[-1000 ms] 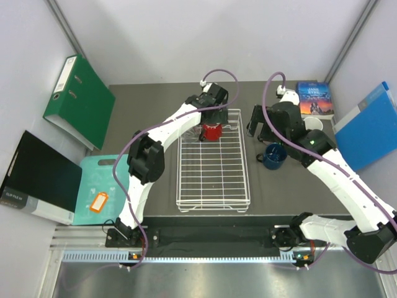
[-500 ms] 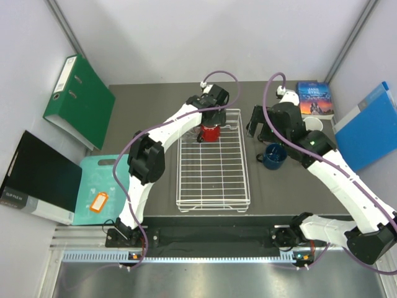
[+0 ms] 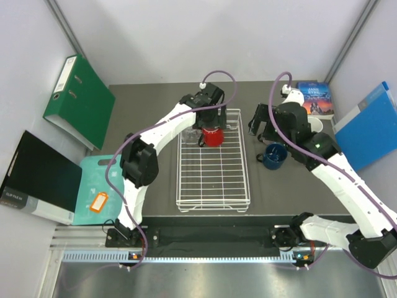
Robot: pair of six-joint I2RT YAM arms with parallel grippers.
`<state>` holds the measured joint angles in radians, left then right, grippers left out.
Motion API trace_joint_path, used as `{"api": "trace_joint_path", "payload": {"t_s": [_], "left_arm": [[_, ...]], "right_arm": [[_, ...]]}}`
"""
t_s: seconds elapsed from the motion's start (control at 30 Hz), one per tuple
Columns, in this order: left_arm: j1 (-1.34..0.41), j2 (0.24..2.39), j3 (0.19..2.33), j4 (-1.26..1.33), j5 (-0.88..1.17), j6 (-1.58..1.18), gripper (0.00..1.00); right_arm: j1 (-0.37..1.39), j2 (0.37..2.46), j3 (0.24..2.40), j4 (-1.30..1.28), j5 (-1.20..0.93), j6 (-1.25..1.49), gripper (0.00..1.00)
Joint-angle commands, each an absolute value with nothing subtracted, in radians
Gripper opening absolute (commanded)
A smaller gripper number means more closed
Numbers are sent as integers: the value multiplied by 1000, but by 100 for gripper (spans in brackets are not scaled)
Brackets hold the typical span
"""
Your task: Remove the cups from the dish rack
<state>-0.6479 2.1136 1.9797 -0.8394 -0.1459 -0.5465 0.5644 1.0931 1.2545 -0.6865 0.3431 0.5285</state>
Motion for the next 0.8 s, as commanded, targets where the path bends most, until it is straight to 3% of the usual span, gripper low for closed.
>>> {"api": "trace_joint_path", "payload": {"t_s": [0.0, 0.3, 0.57, 0.77], "left_arm": [[-637, 1916, 1950, -712, -5, -568, 0], [-546, 1718, 1594, -330, 386, -776, 0], [-462, 1618, 1153, 627, 739, -1352, 0], [-457, 1672, 1091, 1101, 785, -1739, 0]], "right_arm": [[551, 1037, 1278, -649, 365, 509, 100], [548, 947, 1206, -599, 399, 561, 99], [546, 818, 1043, -431, 207, 575, 93], [546, 756, 971, -384, 140, 568, 86]]}}
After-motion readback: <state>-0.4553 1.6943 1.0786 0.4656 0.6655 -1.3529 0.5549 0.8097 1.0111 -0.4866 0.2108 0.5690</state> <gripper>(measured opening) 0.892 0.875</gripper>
